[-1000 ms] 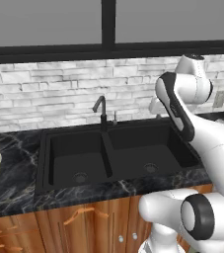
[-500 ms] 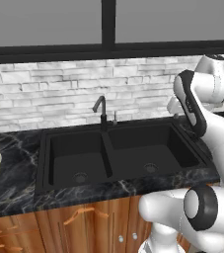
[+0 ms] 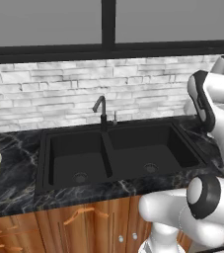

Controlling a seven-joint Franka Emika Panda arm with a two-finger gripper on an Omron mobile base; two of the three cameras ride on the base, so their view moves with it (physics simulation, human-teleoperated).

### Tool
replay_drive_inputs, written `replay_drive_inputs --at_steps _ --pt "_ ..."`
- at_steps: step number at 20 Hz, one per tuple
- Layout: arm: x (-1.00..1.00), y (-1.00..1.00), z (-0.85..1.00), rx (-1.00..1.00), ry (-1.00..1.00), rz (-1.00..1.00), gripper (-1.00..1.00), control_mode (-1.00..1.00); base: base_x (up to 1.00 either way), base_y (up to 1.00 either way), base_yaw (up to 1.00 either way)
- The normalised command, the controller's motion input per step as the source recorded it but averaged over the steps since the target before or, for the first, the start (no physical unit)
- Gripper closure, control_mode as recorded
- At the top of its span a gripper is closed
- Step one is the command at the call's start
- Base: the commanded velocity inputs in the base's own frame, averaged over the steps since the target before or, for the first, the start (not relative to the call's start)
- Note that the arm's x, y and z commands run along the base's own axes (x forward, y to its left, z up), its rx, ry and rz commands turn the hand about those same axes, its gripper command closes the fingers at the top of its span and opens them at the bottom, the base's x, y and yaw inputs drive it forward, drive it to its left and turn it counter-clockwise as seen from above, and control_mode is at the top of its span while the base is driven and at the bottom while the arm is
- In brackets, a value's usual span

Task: Place the tupperware in the left basin and the bowl in the right basin of the sink.

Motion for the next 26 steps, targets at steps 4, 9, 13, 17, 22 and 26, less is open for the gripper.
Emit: replay_drive_inputs --at_steps 4,9,13,17,22,26 --pt "0.00 -0.55 -0.15 -0.06 0.00 0.02 -1.00 -1.00 0.00 0.00 0.00" --pt "0.00 -0.56 -0.12 -0.05 0.04 0.04 -1.00 -1.00 0.00 0.00 0.00" --pt "0.00 -0.51 -0.15 -0.07 0.05 0.03 -1.00 -1.00 0.00 0.00 0.00" --pt "0.01 -0.47 -0.13 -0.05 0.06 0.02 -1.00 -1.00 0.00 0.00 0.00" --pt "0.17 -0.40 -0.22 -0.03 0.02 0.02 -1.00 -1.00 0.00 0.00 0.00" --pt "0.43 -0.29 -0.30 0.00 0.00 0.07 -1.00 -1.00 0.00 0.00 0.00"
